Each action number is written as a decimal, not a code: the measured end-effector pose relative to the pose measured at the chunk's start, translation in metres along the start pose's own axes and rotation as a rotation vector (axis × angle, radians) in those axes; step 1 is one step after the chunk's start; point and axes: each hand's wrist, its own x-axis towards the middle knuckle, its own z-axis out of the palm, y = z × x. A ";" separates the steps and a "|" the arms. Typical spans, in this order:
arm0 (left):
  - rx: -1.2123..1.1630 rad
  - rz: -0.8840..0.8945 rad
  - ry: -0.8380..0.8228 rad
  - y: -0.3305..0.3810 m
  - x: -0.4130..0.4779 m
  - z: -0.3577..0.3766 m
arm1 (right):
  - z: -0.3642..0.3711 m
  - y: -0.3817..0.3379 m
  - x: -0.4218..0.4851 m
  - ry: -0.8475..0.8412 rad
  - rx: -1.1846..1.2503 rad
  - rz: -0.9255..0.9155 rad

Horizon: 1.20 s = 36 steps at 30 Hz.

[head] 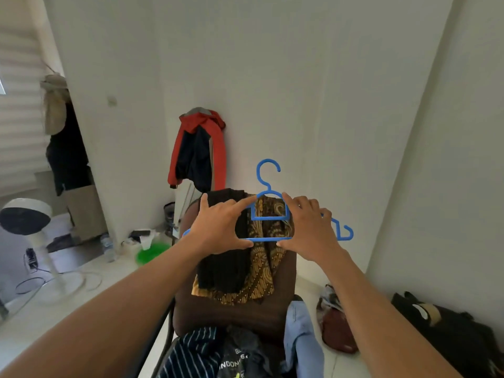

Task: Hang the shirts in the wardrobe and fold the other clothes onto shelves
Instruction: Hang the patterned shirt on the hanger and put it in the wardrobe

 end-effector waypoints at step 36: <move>0.018 -0.157 -0.148 -0.072 0.306 0.240 | 0.154 0.243 0.194 -0.139 -0.149 0.334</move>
